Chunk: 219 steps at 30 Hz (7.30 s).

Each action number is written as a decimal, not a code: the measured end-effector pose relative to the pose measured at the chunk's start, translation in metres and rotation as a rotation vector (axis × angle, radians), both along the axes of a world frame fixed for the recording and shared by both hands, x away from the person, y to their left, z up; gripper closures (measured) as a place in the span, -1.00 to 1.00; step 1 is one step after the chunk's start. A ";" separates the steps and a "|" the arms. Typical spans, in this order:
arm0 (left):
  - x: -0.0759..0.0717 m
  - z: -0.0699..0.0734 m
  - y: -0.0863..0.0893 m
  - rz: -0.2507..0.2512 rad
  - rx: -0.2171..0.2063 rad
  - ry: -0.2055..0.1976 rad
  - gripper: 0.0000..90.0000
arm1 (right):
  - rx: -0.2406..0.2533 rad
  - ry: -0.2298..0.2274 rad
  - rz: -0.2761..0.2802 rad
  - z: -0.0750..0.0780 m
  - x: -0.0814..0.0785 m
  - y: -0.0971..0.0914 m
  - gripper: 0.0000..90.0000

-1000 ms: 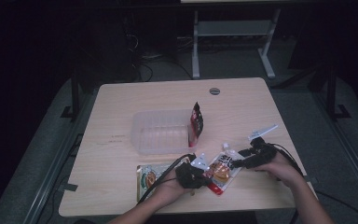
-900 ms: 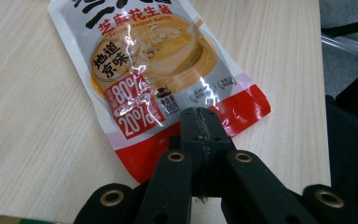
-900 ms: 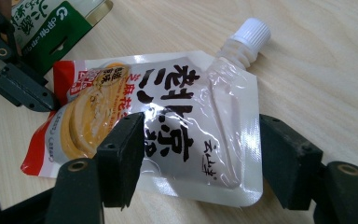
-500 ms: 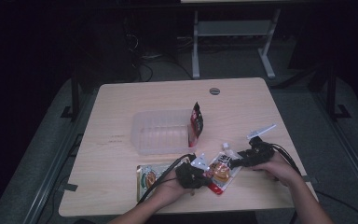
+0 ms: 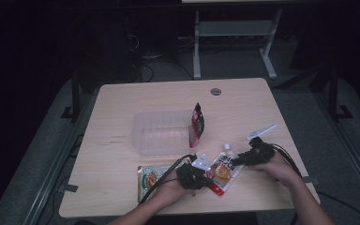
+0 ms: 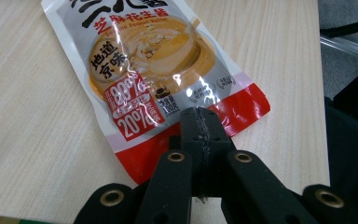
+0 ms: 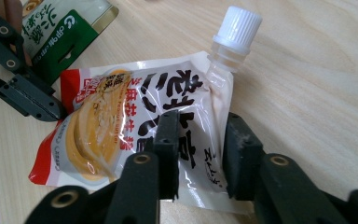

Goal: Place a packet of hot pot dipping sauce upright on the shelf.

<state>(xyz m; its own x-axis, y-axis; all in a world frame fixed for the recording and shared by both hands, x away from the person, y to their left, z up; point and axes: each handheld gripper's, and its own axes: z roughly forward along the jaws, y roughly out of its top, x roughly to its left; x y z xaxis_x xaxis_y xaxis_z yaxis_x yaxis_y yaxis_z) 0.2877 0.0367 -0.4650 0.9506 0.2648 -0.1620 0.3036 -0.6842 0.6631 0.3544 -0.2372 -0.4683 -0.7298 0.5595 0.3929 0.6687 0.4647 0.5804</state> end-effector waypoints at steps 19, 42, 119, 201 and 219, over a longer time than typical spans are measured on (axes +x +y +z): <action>0.002 0.002 0.004 0.012 -0.024 0.023 0.97 | 0.031 -0.094 0.080 0.016 -0.009 -0.001 1.00; 0.003 0.033 0.049 0.063 -0.062 0.010 0.43 | 0.256 -0.240 0.136 0.063 -0.030 0.004 1.00; -0.011 0.036 0.204 0.333 -0.071 0.006 0.01 | 0.379 -0.403 0.031 0.124 0.046 0.092 1.00; -0.013 0.033 0.200 0.283 -0.044 -0.002 -0.08 | 0.100 -0.442 -0.021 0.131 0.008 0.068 -0.17; -0.013 0.034 0.200 0.275 -0.037 0.001 -0.08 | 0.090 -0.421 -0.061 0.107 -0.015 0.041 -0.24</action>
